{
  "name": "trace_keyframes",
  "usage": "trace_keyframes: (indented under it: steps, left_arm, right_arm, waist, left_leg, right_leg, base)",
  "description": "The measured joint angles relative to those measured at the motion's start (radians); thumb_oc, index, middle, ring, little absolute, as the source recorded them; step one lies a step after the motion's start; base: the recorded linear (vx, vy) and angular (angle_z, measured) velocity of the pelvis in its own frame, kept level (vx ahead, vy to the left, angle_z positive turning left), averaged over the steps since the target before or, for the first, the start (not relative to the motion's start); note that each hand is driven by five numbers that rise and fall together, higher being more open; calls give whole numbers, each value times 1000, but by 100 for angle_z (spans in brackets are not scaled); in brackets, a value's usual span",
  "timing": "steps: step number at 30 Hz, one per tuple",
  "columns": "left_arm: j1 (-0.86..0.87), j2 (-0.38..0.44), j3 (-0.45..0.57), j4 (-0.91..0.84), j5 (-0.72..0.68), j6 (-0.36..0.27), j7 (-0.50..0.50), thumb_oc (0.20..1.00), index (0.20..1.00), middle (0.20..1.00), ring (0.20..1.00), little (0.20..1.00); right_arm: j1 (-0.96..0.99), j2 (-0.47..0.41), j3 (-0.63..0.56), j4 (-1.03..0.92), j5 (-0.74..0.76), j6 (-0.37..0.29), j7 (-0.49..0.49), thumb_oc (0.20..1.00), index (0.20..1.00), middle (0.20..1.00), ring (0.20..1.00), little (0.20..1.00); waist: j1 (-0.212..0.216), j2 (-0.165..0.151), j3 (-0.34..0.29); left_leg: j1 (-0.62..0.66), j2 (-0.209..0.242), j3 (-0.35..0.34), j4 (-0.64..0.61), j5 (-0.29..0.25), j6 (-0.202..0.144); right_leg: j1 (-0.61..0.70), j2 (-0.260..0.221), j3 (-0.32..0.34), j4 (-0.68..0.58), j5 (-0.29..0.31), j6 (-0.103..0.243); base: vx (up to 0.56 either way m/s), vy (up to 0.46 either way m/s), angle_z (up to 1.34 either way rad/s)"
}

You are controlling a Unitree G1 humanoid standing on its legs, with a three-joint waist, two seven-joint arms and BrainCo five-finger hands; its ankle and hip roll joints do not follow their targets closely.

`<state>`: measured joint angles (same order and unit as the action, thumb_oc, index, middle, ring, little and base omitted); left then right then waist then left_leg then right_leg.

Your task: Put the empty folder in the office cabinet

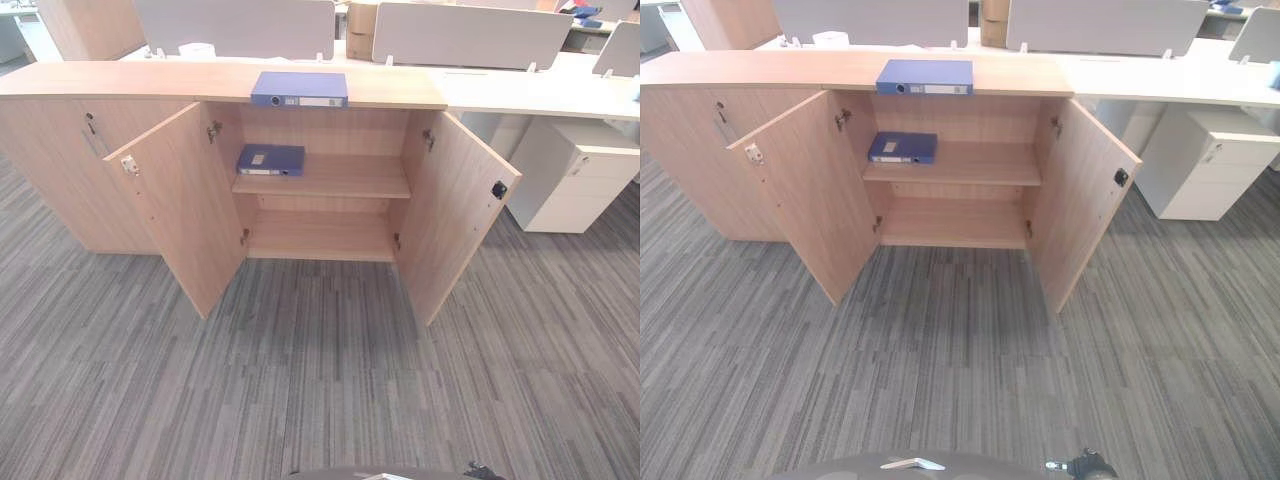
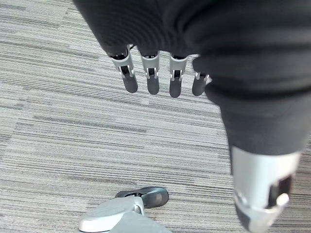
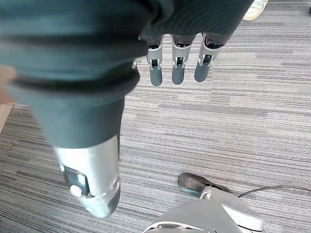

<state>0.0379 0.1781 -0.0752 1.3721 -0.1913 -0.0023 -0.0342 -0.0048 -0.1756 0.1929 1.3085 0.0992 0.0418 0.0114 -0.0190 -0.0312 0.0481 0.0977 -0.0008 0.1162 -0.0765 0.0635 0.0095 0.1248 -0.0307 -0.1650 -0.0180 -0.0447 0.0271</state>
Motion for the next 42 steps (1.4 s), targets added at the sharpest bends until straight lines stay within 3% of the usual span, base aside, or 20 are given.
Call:
trace_keyframes:
  steps: [27,42]
  left_arm:
    - [1,-4,-2,0,0,0,-18,1000,1000,1000,1000,1000]
    - [2,-3,-1,1,0,0,-19,1000,1000,1000,1000,1000]
  right_arm:
    - [2,0,4,0,-2,1,1,1000,1000,1000,1000,1000]
    - [2,0,4,2,-10,8,19,1000,1000,1000,1000,1000]
  waist:
    - [0,4,-8]
    - [-1,2,21]
  left_leg:
    - [-2,0,0,0,0,0]
    - [-11,-1,-9,-1,-1,-2]
  right_leg:
    - [-2,0,2,-2,-2,3]
    - [2,0,-7,-19,3,4]
  base:
    - [0,0,0]
    - [19,-10,2]
